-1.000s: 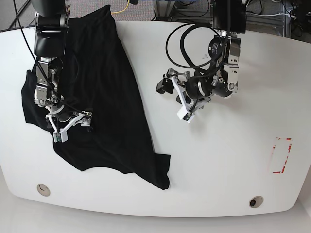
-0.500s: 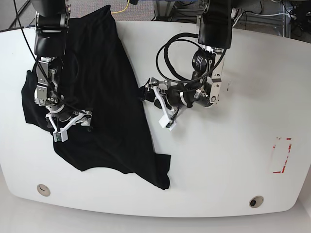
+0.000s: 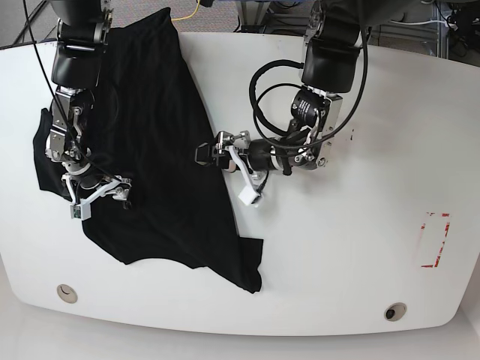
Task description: Layout the t-shirt on the table in an organized manner, then fold the t-shirt properly
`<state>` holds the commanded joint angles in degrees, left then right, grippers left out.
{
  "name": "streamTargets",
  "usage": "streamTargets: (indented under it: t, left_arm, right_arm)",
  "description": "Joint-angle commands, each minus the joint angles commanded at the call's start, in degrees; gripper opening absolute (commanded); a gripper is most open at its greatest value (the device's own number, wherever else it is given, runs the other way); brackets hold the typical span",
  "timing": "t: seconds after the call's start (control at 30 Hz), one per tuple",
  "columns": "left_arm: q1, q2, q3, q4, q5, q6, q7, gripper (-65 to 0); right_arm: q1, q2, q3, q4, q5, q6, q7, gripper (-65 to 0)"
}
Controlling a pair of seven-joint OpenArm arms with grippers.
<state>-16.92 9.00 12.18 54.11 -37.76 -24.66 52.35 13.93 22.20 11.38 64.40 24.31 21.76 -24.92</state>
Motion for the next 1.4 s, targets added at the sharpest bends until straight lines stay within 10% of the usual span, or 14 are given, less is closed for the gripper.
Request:
streamTargets:
  t: [0.3, 0.53, 0.77, 1.03, 1.4]
  left_arm:
    - [-0.97, 0.0, 6.86, -1.58, -6.42, 0.09, -3.96, -18.2]
    - [-0.97, 0.0, 7.03, -1.85, -6.42, 0.35, -4.4, -42.2]
    - [-0.88, 0.0, 7.03, -1.85, -6.42, 9.14, -4.4, -63.9]
    - [-0.79, -1.13, 6.68, -1.32, -6.77, 11.25, -1.58, -65.0]
    - [2.02, -11.95, -0.18, 13.27, -6.77, 11.25, 10.37, -65.0]
  right_arm:
    - [-0.53, -0.09, 0.09, 0.0, 0.0, 0.0, 0.0, 0.0]
    - [-1.23, 0.0, 0.09, 0.18, 0.0, 0.0, 0.0, 0.0]
    - [-1.41, 0.09, 0.18, 1.85, 0.0, 0.0, 0.0, 0.0]
    - [-1.41, 0.0, 0.18, 3.43, 0.0, 0.0, 0.0, 0.0]
    - [-1.05, -0.35, 0.18, 7.38, 0.0, 0.0, -5.63, 0.0]
